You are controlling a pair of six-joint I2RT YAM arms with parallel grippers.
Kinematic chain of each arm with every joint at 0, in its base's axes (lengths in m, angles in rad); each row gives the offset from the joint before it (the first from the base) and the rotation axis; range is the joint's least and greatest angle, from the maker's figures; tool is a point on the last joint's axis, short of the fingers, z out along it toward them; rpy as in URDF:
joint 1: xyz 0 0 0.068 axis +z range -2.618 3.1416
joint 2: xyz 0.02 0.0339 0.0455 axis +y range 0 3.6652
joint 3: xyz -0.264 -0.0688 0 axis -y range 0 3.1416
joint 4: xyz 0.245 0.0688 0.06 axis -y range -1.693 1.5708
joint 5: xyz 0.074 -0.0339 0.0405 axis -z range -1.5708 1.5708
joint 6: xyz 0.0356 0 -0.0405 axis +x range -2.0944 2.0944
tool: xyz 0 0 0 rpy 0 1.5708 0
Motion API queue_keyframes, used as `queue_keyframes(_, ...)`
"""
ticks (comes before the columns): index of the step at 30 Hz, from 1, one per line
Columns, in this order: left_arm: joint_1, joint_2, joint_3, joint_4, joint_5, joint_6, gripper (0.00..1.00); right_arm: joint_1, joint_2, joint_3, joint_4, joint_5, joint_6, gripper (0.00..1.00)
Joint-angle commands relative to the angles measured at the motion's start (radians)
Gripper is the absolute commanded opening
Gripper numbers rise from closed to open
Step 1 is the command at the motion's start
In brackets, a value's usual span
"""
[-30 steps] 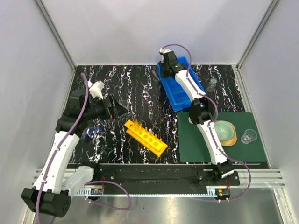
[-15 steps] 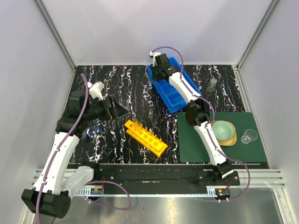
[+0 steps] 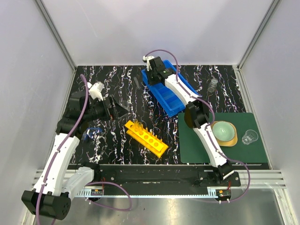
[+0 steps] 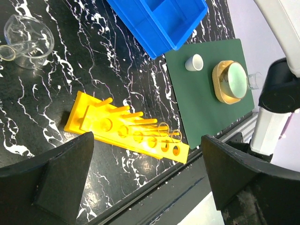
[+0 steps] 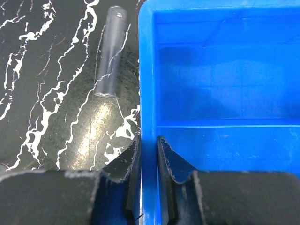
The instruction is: Organize the chemistry lab equipment
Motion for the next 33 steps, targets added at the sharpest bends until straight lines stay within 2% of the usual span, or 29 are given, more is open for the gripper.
queue_keyframes(1, 0.004, 0.022, 0.025, 0.071, -0.073, -0.019, 0.99, 0.004, -0.097, -0.027, -0.068, 0.075, -0.001, 0.1)
queue_keyframes(7, 0.004, 0.126, 0.148, 0.032, -0.228, -0.016, 0.99, -0.016, -0.141, -0.051, -0.066, 0.168, -0.001, 0.09)
queue_keyframes(14, 0.006, 0.32, 0.337, -0.005, -0.337, -0.008, 0.99, -0.072, -0.152, -0.054, -0.083, 0.214, 0.054, 0.18)
queue_keyframes(15, 0.006, 0.361, 0.357, -0.008, -0.337, -0.015, 0.99, -0.082, -0.153, -0.054, -0.085, 0.211, 0.062, 0.26)
queue_keyframes(17, 0.006, 0.401, 0.406, -0.012, -0.34, -0.02, 0.98, -0.086, -0.156, -0.059, -0.088, 0.21, 0.067, 0.33)
queue_keyframes(18, 0.006, 0.441, 0.42, -0.013, -0.346, -0.029, 0.98, -0.089, -0.153, -0.059, -0.088, 0.211, 0.068, 0.44)
queue_keyframes(24, 0.007, 0.609, 0.532, -0.048, -0.422, -0.04, 0.94, -0.089, -0.155, -0.024, -0.1, 0.216, 0.067, 0.71)
queue_keyframes(25, 0.009, 0.631, 0.559, -0.054, -0.433, -0.04, 0.94, -0.089, -0.155, -0.015, -0.1, 0.214, 0.07, 0.79)
queue_keyframes(28, 0.023, 0.725, 0.616, -0.084, -0.467, -0.045, 0.91, -0.089, -0.173, -0.011, -0.114, 0.225, 0.077, 0.87)
queue_keyframes(33, 0.055, 0.876, 0.736, -0.145, -0.521, -0.052, 0.9, -0.091, -0.267, -0.094, -0.115, 0.254, 0.076, 0.89)
